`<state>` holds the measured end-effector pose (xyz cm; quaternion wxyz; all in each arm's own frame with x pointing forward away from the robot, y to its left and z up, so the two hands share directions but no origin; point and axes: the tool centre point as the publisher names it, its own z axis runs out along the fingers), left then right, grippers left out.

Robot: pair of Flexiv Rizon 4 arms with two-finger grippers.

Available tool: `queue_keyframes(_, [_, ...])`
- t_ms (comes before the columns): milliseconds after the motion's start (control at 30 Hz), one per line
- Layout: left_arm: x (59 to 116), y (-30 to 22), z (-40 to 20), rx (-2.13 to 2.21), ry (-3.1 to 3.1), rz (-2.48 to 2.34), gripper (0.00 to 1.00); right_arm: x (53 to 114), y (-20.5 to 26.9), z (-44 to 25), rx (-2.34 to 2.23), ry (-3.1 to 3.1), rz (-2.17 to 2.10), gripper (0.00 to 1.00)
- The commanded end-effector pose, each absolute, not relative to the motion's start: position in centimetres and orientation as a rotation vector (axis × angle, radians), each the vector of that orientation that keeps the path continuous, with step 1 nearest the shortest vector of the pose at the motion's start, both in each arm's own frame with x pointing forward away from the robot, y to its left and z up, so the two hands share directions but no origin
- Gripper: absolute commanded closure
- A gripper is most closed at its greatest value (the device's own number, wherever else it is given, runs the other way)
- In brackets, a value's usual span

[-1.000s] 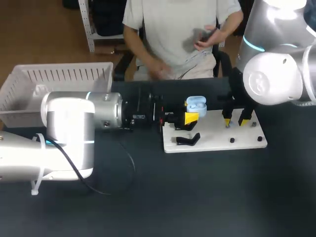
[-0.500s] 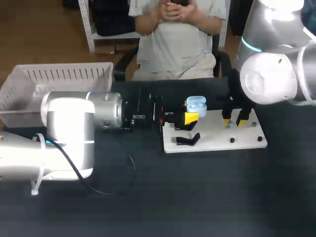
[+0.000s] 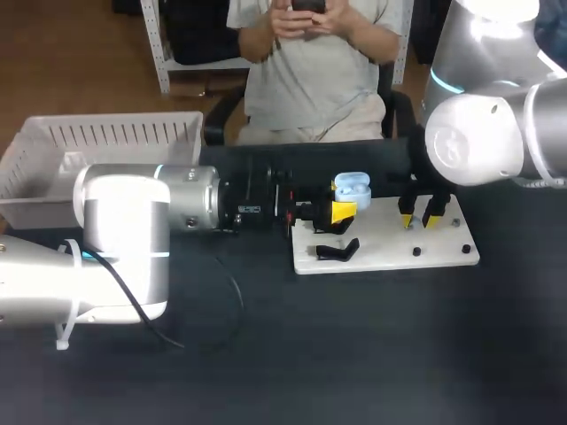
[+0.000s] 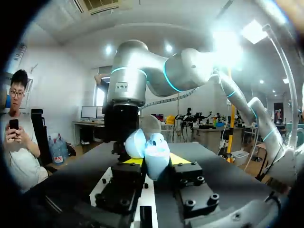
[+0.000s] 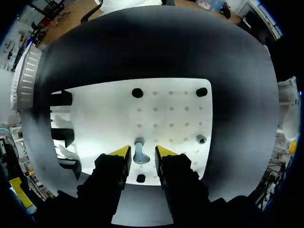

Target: Pick up each earbud case from the left stands, insert the matching earbuds, close the lid, and place the case in the box.

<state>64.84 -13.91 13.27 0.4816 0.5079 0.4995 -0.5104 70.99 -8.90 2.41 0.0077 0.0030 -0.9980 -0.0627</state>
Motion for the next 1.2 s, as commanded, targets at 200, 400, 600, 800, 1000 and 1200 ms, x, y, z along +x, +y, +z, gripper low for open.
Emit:
queue_keyframes(200, [64.9, -14.0, 13.3, 1.240, 1.219, -1.245, 1.00, 71.1, -9.0, 2.4, 0.002, -3.116, -0.180, 1.00])
queue_keyframes(400, [64.9, -14.0, 13.3, 1.240, 1.219, -1.245, 1.00, 71.0, -9.0, 3.1, -0.003, -3.119, -0.173, 1.00])
queue_keyframes(600, [64.9, -14.0, 13.3, 1.240, 1.219, -1.245, 1.00, 70.4, -9.2, 4.6, -0.009, -3.127, -0.167, 1.00])
queue_keyframes(800, [64.9, -14.0, 13.3, 1.240, 1.219, -1.245, 1.00, 69.0, -10.0, 7.9, -0.050, -3.158, -0.158, 1.00])
queue_keyframes(1000, [64.9, -14.0, 13.3, 1.240, 1.219, -1.245, 1.00, 66.7, -10.9, 13.5, -0.109, -3.225, -0.087, 1.00])
queue_keyframes(1200, [64.9, -14.0, 13.3, 1.240, 1.219, -1.245, 1.00, 64.7, -10.5, 18.9, -0.123, -3.246, -0.088, 1.00])
